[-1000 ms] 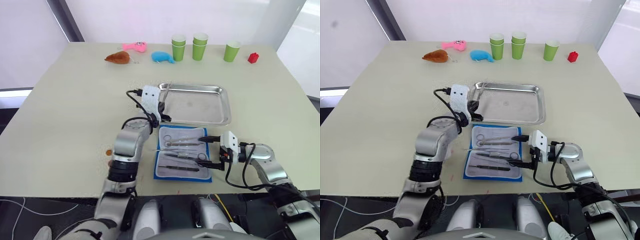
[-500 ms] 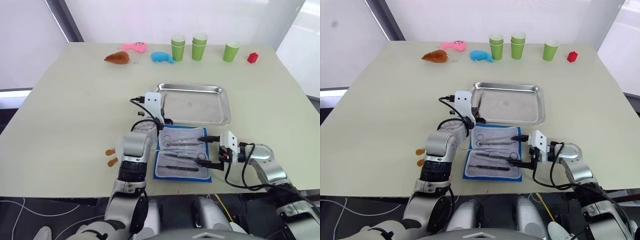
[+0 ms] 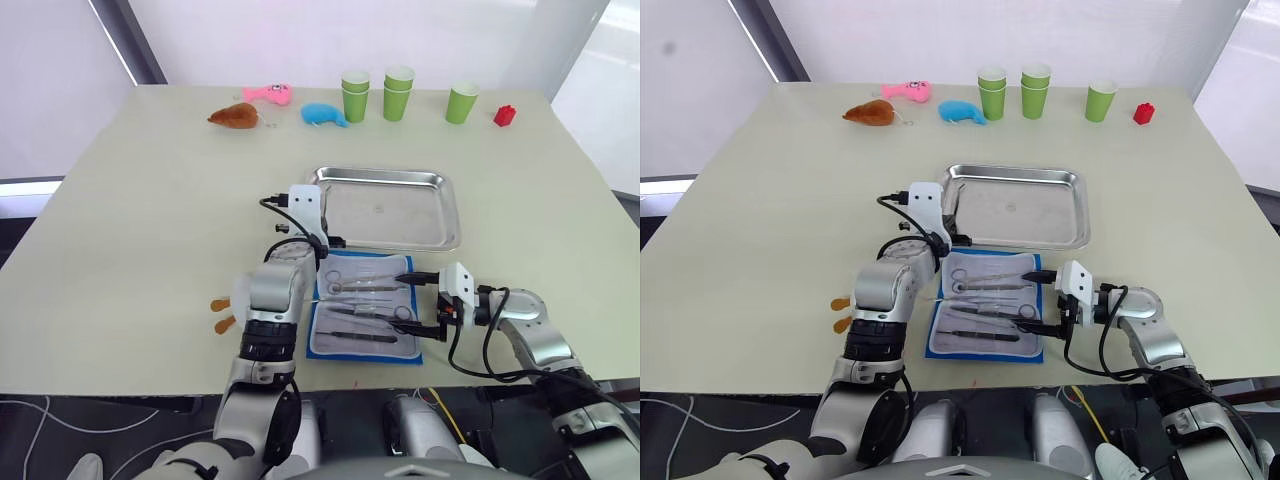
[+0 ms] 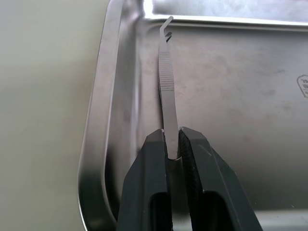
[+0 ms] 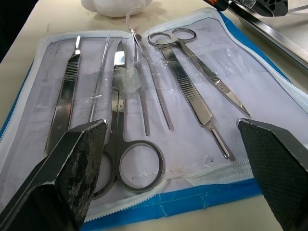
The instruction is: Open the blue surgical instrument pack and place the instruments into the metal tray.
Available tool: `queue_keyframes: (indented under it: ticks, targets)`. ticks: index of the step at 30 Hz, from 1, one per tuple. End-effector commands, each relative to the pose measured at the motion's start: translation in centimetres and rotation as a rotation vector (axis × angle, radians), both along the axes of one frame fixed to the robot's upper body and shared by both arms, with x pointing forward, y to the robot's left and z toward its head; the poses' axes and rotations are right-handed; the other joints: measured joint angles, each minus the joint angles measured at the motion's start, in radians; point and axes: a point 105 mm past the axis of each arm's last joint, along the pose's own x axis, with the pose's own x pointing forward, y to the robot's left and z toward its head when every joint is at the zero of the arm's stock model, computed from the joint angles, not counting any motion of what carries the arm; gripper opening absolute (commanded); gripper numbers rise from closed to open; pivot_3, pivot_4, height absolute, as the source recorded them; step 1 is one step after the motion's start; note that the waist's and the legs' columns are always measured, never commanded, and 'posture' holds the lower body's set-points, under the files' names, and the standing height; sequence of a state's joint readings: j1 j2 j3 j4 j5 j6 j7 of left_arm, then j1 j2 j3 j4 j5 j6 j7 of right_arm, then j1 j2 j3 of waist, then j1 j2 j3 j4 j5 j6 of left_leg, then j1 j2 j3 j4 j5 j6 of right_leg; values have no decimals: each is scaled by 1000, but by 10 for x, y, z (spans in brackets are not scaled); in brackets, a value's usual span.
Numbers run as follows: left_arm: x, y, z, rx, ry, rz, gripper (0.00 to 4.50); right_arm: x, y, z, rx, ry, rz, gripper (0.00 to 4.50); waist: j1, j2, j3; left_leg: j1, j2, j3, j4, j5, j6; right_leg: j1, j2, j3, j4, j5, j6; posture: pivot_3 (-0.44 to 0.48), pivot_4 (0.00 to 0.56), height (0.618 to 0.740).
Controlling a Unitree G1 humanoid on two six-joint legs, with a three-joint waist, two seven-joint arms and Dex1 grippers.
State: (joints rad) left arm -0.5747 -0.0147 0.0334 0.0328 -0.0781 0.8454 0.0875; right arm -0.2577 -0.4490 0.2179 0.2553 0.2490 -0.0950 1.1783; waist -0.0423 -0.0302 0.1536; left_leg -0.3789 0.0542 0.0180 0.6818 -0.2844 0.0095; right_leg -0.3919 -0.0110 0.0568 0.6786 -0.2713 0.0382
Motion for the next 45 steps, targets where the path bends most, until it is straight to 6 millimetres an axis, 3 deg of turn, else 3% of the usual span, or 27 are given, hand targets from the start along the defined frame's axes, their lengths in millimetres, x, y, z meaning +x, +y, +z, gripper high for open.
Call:
queue_keyframes:
  ticks: [1,3,5,9,15,19,25,33,36,43,45]
  targets:
    - [3,-3,18,-12,-68,-8,92,-22,2,-44,-90,167,24,4500,0,0,0,0,0,0,0,0,0,0,0,0,0,0,0,0,150,740]
    - [2,-4,16,-10,-63,-7,1165,-21,2,-44,-90,166,26,4500,0,0,0,0,0,0,0,0,0,0,0,0,0,0,0,0,150,740]
    - [2,-6,16,-21,-62,-11,1633,-20,2,-44,-93,162,27,4500,0,0,0,0,0,0,0,0,0,0,0,0,0,0,0,0,150,740]
    - [3,-5,17,-19,-71,-4,1633,-20,2,-44,-94,160,26,4500,-1,0,0,0,0,0,0,0,0,0,0,0,0,0,0,0,150,740]
    - [4,-14,36,-53,-163,-101,1633,-22,4,-44,-92,160,33,4500,-1,0,0,0,0,0,0,0,0,0,0,0,0,0,0,0,150,740]
    - [-5,-30,59,-61,-229,-364,1633,-25,6,-45,-87,164,40,4500,-1,0,0,0,0,1,-1,0,0,0,1,0,0,0,0,0,150,740]
    - [-37,-31,82,-11,-350,-788,1633,-25,6,-46,-87,167,37,4500,-3,0,0,2,1,2,-7,2,-4,-1,1,2,-1,0,-1,0,150,740]
    - [-68,5,84,50,-321,-1140,1633,-25,7,-47,-83,166,37,4500,-3,-1,0,5,1,3,-12,4,-6,-1,2,2,-2,-1,-2,0,150,740]
    - [-92,35,82,53,-241,-1308,1633,-25,7,-47,-75,168,33,4500,-9,-3,-1,4,2,3,-12,4,-6,-2,2,3,-2,-1,-2,0,150,740]
    - [-101,83,76,235,-194,-1463,1633,-26,9,-48,-71,172,36,4500,-5,-6,-3,4,3,4,-13,4,-6,-2,2,-1,-2,-4,-8,0,150,740]
    - [-102,89,81,252,-202,-1486,2135,-26,9,-48,-70,171,35,4500,-5,-7,-3,4,3,4,-13,4,-6,-2,3,-1,-2,-5,-9,0,150,740]
